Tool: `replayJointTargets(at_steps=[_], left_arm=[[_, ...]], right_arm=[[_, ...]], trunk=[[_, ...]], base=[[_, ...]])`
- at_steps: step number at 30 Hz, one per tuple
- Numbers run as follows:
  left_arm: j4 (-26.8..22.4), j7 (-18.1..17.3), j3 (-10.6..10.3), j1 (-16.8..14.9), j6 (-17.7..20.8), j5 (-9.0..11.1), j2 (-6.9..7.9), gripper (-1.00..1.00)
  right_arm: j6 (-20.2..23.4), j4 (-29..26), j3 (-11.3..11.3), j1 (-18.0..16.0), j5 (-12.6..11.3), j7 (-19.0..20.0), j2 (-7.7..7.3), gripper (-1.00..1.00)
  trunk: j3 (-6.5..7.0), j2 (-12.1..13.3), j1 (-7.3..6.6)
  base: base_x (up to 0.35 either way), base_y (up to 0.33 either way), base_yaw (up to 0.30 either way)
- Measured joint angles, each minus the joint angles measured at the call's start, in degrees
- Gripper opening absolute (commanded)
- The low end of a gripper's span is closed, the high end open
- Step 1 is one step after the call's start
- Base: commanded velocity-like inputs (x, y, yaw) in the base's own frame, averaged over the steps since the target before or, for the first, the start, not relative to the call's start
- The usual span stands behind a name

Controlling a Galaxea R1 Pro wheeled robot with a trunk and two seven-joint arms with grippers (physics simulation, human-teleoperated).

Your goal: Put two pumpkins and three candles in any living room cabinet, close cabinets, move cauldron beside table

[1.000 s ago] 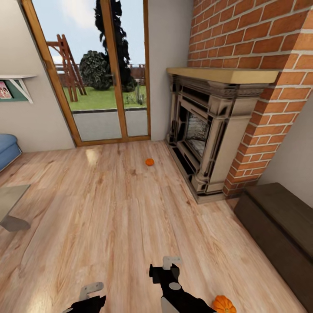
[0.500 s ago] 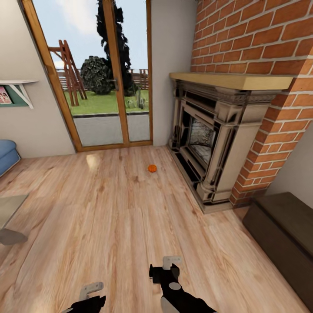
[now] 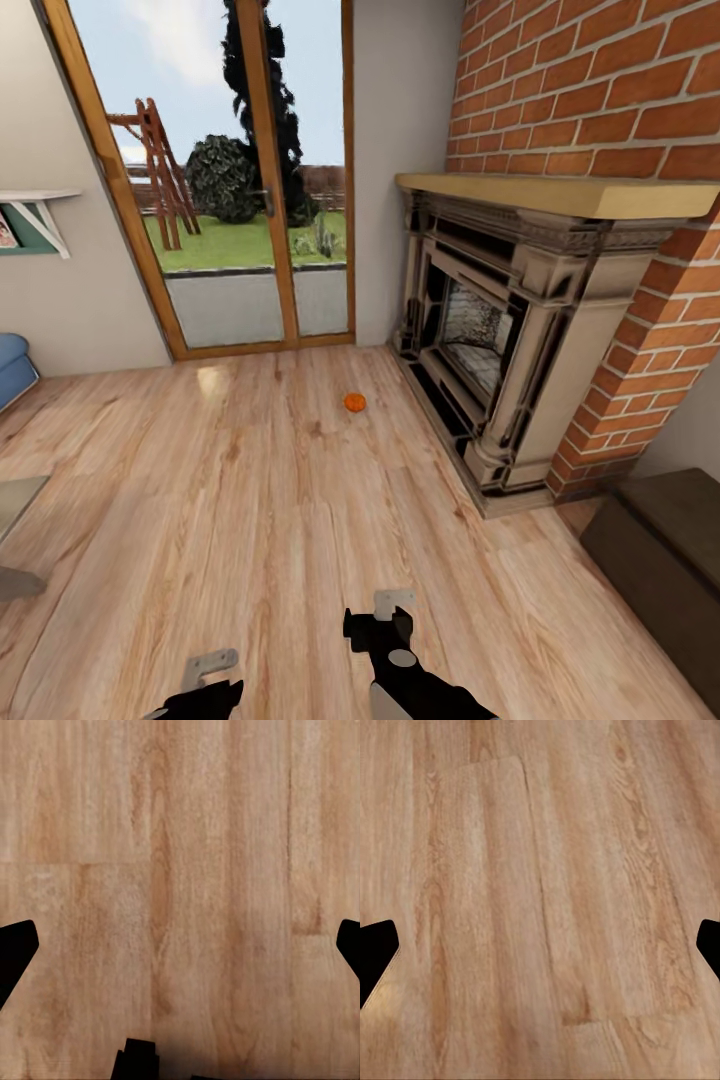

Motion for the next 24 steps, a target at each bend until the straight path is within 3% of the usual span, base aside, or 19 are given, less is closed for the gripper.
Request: replayJointTargets(at_steps=[17,24], left_arm=[[0.00,0.00,0.00,0.00,0.00,0.00,0.00,1.00],[0.01,-0.02,0.00,-0.01,0.01,0.00,-0.01,1.00]], right_arm=[[-0.07,0.00,0.00,0.00,-0.04,0.00,0.00,1.00],[-0.08,0.00,0.00,0.00,-0.08,-0.02,0.00,1.00]], trunk=[[0.00,0.00,0.00],[-0.12,0.00,0.01]], base=[[0.295,0.185,-0.002],[0.265,0.165,-0.222]])
